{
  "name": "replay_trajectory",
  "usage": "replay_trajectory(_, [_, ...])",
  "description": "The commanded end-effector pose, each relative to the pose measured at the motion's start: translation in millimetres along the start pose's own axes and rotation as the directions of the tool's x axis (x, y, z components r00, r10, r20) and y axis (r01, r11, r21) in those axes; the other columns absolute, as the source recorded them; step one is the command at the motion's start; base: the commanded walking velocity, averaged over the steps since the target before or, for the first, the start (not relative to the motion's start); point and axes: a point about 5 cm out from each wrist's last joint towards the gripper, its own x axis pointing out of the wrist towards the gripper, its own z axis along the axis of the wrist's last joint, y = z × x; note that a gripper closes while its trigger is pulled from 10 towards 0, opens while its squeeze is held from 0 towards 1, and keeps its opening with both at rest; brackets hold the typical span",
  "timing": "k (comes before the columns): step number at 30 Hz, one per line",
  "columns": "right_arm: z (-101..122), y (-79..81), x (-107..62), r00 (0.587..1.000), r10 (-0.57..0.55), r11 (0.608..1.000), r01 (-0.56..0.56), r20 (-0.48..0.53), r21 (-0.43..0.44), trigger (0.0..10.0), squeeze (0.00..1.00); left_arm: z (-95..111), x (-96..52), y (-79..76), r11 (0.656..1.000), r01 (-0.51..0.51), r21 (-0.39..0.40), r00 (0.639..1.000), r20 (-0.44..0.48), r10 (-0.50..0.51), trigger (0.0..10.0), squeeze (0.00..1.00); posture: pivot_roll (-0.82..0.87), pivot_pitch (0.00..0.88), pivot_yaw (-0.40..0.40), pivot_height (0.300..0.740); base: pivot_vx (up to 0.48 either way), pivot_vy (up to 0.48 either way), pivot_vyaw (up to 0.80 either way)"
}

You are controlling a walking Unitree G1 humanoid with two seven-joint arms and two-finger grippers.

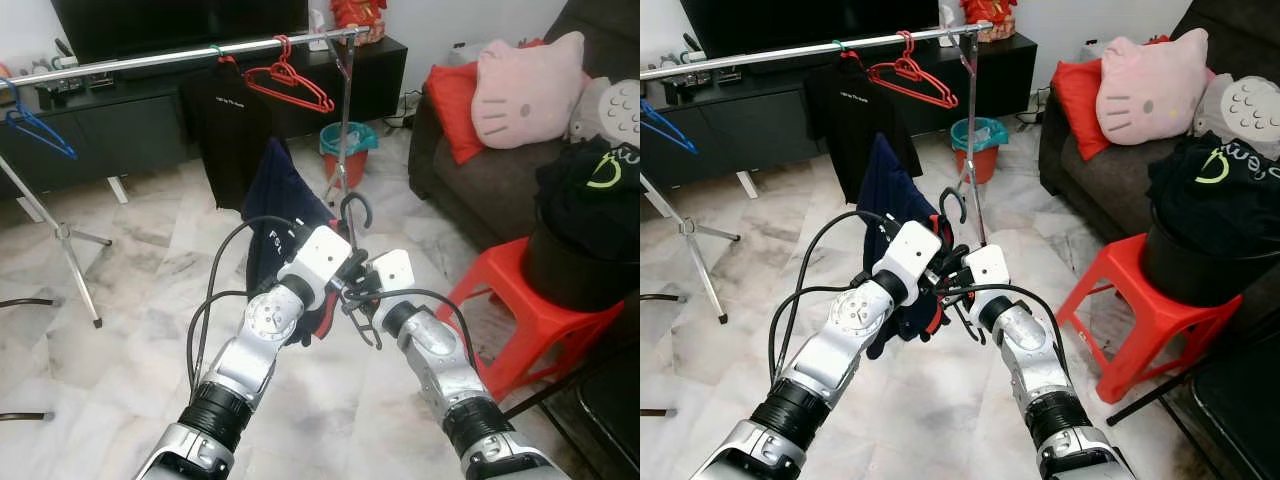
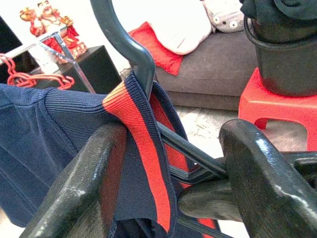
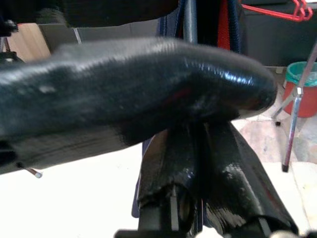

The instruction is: Hang hanger

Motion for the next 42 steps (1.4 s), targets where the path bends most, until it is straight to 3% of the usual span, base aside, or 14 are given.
replay_trajectory(1, [13.9,2.6,3.7,0.998,0.025,0.999,-0.023,0.055,-0.025,0.0,0.00,2.9,2.4,1.2,0.999,0.005,0.034,1.000,0.003,-0.005,10.0,0.00,-0.01,0.000,-0.012,0.740,0.000,0.000,0.00])
replay_trajectory(9, [11.8,3.4,4.1,0.999,0.026,0.999,-0.025,0.045,-0.026,0.0,0.00,5.5,-0.2,14.9,0.986,-0.060,0.158,0.998,0.015,0.058,10.0,0.00,-0.01,0.000,-0.014,0.740,0.000,0.000,0.00])
replay_trajectory(19, [10.4,2.8,3.3,0.999,0.028,0.999,-0.027,0.039,-0.026,0.0,0.00,11.7,-4.1,28.6,0.977,-0.142,0.158,0.990,0.037,0.138,10.0,0.00,-0.01,0.000,-0.020,0.740,0.000,0.000,0.00])
replay_trajectory(20, [10.2,1.1,2.9,0.999,0.021,0.999,-0.020,0.036,-0.027,0.0,0.00,14.5,-6.4,27.4,0.987,-0.126,0.104,0.991,0.049,0.121,10.0,0.00,-0.01,0.000,-0.020,0.740,0.000,0.000,0.00])
replay_trajectory(22, [10.0,0.0,2.6,0.999,0.016,1.000,-0.015,0.035,-0.026,0.0,0.00,15.7,-7.9,25.2,0.991,-0.101,0.087,0.994,0.053,0.097,10.0,0.00,0.00,0.000,-0.021,0.740,0.000,0.000,0.00])
replay_trajectory(24, [10.0,-1.3,2.5,0.999,0.011,1.000,-0.010,0.034,-0.025,0.0,0.00,16.7,-11.0,19.3,0.992,-0.041,0.117,0.997,0.062,0.034,10.0,0.00,0.00,0.000,-0.025,0.740,0.000,0.000,0.00])
replay_trajectory(32, [9.2,-5.5,1.3,1.000,-0.002,1.000,0.003,0.026,-0.021,0.0,0.00,16.3,-21.3,12.1,0.993,0.036,0.116,0.997,0.063,-0.043,10.0,0.00,0.01,0.000,-0.036,0.740,0.000,0.000,0.00])
replay_trajectory(42, [9.1,-8.7,0.8,1.000,-0.006,1.000,0.006,0.018,-0.019,0.0,0.00,1.1,-28.0,5.1,0.979,0.124,0.161,0.991,-0.060,-0.116,10.0,0.00,0.02,0.000,-0.047,0.740,0.000,0.000,0.00])
